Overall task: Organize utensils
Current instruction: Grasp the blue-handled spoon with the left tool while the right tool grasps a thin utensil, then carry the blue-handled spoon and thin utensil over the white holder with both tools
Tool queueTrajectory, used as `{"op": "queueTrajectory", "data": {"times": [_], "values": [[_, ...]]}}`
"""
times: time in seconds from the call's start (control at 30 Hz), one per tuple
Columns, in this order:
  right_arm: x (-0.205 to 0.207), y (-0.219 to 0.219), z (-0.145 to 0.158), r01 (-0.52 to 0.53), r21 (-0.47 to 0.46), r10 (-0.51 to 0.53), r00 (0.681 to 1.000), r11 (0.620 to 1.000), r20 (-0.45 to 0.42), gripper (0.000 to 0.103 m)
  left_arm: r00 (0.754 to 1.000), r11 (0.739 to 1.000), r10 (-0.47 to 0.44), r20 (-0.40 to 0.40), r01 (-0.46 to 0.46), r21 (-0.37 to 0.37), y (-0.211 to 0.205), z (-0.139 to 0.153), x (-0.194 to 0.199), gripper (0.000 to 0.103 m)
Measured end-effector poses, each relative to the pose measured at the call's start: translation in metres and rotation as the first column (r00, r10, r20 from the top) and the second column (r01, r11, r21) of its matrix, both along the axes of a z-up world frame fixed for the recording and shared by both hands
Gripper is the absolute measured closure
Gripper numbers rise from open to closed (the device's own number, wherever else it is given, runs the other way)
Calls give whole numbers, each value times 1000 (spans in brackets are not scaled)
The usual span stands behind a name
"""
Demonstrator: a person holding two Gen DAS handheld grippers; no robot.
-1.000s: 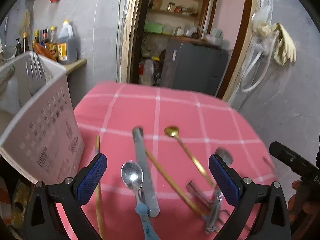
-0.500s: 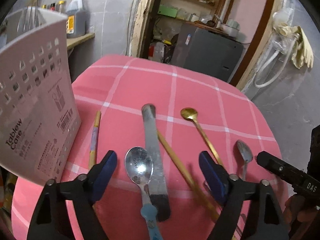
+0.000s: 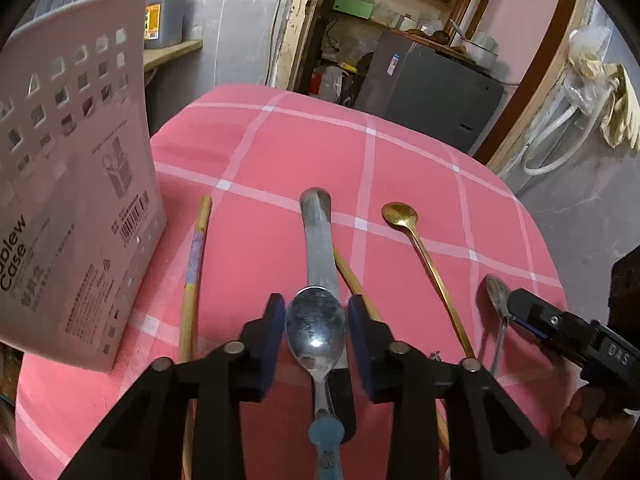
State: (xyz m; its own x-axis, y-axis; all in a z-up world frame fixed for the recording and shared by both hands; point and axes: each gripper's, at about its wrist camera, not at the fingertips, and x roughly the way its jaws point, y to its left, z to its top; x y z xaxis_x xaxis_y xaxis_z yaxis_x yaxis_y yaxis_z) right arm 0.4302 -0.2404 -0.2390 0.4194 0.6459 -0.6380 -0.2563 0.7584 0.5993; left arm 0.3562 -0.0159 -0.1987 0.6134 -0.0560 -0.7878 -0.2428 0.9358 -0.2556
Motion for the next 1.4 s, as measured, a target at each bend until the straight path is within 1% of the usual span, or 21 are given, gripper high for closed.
{"op": "queueTrajectory", "data": {"times": [0.13, 0.23, 0.33, 0.4, 0.57, 0.63, 0.8, 1.03, 1.13, 1.23, 1.4], "values": [[3, 2, -4, 3, 22, -2, 1000, 1000, -23, 71, 999, 999, -43, -16, 42, -12, -6, -1, 1, 73], [5, 4, -7, 4, 24, -3, 999, 1000, -35, 71, 997, 998, -65, -35, 66, 20, -11, 0, 4, 73], [7, 7, -10, 7, 41, -5, 998, 999, -60, 80, 995, 996, -81, -51, 82, 36, -12, 1, 6, 73], [8, 4, -14, 22, 73, -16, 996, 997, -86, 85, 995, 995, -85, -60, 88, 38, -12, 3, 8, 73], [9, -3, -19, 88, 175, -65, 989, 981, -134, 94, 996, 997, -80, -51, 79, -5, -7, 5, 7, 74], [6, -5, -20, 117, 204, -90, 987, 972, -137, 95, 996, 996, -84, -32, 84, -8, -7, 9, 3, 74], [-7, -5, -12, 135, 224, -113, 988, 965, -110, 97, 992, 992, -123, 25, 123, 0, -14, 23, -5, 74], [-33, -6, 18, 123, 180, -121, 992, 976, -22, 98, 982, 987, -161, 103, 160, 19, -19, 44, -24, 74], [-41, -9, 30, 115, 157, -119, 993, 981, 14, 99, 970, 980, -197, 141, 193, 36, -25, 54, -35, 74], [-50, -9, 41, 110, 139, -117, 992, 984, 39, 99, 960, 972, -235, 153, 230, 49, -30, 61, -44, 74], [-66, -12, 57, 116, 115, -125, 989, 987, 77, 100, 948, 965, -263, 179, 255, 68, -33, 74, -62, 74]]}}
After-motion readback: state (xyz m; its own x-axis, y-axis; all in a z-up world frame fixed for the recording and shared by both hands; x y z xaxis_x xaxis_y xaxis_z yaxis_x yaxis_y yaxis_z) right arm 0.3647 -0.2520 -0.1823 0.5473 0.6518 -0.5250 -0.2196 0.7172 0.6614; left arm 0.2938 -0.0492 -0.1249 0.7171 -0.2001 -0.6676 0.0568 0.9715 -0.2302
